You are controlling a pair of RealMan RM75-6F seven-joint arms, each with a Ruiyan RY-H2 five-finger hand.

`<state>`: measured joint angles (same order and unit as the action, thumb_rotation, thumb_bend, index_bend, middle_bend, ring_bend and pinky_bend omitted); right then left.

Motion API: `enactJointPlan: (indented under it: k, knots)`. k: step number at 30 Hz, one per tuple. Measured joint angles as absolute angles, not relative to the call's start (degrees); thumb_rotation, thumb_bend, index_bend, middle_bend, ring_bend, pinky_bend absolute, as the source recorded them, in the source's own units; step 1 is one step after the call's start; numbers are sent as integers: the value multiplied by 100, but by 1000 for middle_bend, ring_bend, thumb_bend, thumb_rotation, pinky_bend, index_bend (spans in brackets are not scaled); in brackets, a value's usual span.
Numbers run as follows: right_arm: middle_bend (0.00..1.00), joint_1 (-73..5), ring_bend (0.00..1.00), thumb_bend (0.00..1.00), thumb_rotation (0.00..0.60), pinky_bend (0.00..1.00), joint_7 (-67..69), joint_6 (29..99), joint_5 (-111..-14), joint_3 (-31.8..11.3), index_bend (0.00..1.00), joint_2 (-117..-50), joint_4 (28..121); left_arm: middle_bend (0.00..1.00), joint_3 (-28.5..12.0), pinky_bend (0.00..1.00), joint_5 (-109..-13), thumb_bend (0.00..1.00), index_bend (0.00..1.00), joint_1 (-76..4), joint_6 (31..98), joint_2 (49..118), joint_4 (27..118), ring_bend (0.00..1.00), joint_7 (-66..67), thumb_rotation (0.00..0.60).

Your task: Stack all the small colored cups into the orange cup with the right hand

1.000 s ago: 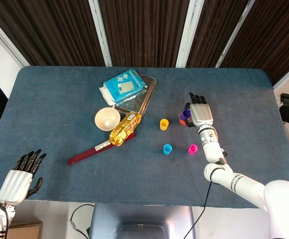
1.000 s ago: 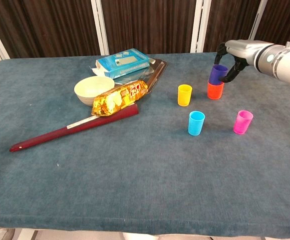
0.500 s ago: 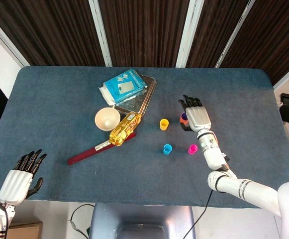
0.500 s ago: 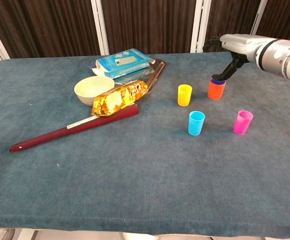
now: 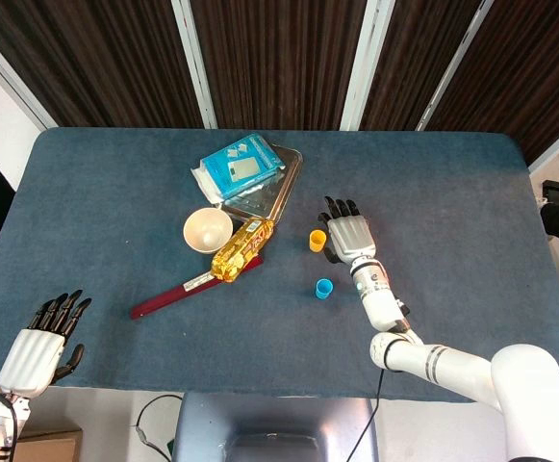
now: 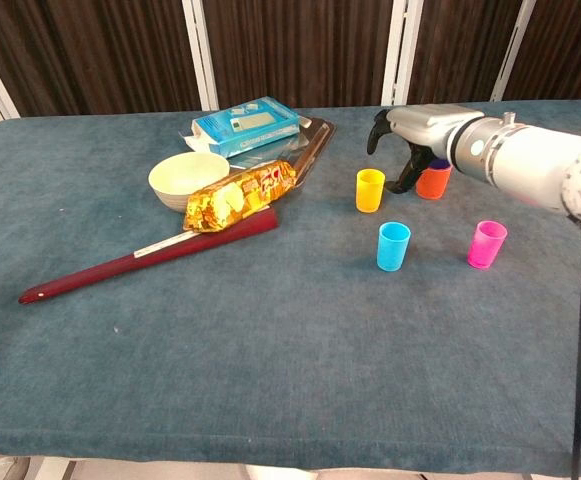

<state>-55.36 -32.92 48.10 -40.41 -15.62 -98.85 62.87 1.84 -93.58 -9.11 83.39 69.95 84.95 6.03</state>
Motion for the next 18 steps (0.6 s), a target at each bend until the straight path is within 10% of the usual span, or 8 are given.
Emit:
enactJointPlan:
  k: [18]
  knots:
    - [0, -5954, 0, 464, 600, 0, -3520, 4459, -3835, -1657, 461, -10713, 5176, 0, 186, 134, -9345, 454, 0, -934, 8292, 6972, 8496, 23, 553, 600]
